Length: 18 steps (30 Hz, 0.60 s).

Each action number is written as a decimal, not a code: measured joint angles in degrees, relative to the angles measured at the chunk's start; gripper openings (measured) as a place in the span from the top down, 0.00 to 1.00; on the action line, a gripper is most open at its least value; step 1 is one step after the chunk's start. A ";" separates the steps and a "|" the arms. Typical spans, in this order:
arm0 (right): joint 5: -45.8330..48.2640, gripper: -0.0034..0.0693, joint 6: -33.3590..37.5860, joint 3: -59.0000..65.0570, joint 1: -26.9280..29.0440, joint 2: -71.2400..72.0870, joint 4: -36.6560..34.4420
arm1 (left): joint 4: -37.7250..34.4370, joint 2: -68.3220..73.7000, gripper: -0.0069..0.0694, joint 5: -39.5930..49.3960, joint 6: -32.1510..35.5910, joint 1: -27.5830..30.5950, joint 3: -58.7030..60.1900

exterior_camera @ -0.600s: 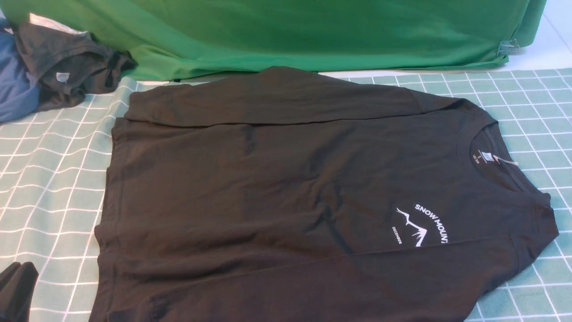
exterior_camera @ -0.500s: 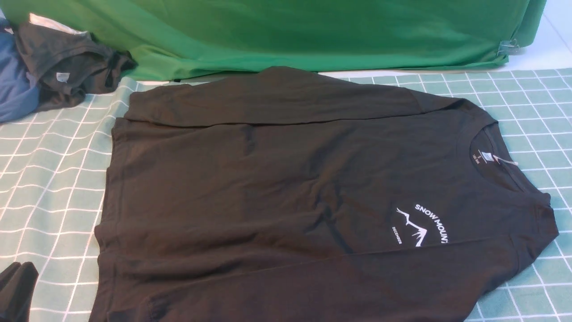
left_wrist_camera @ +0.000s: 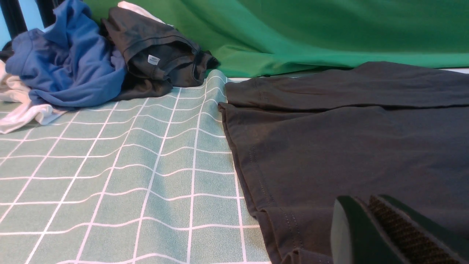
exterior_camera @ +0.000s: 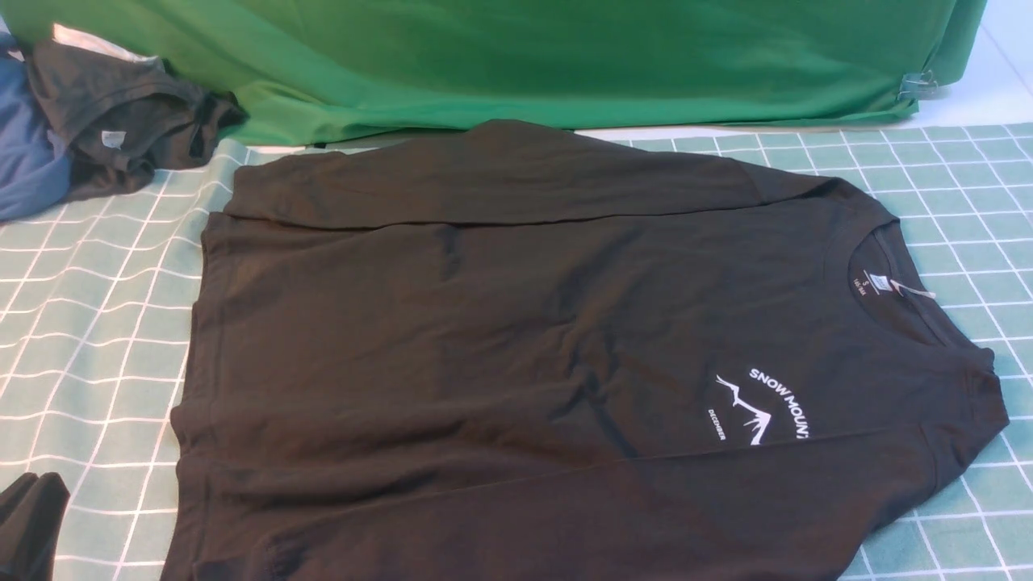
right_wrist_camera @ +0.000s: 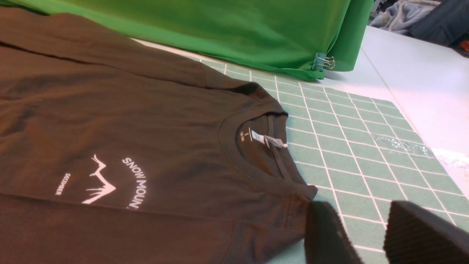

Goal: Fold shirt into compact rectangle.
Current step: 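Grasp the left edge of the dark T-shirt lying flat on the table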

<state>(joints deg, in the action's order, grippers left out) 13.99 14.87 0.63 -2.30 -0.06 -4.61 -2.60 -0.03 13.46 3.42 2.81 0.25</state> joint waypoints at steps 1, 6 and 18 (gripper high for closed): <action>0.00 0.62 0.00 0.00 0.00 0.00 0.00 | 0.00 0.00 0.89 0.00 0.00 0.00 0.00; 0.00 0.62 0.00 0.00 0.00 0.00 0.00 | -0.09 0.00 0.89 -2.87 -0.54 0.00 0.00; -0.11 0.62 0.00 0.00 0.00 0.00 0.00 | -16.76 0.00 0.89 -17.89 -14.66 0.00 0.00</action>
<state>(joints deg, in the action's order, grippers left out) 13.87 14.87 0.63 -2.30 -0.06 -4.61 -19.36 -0.03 -4.43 -11.24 2.81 0.25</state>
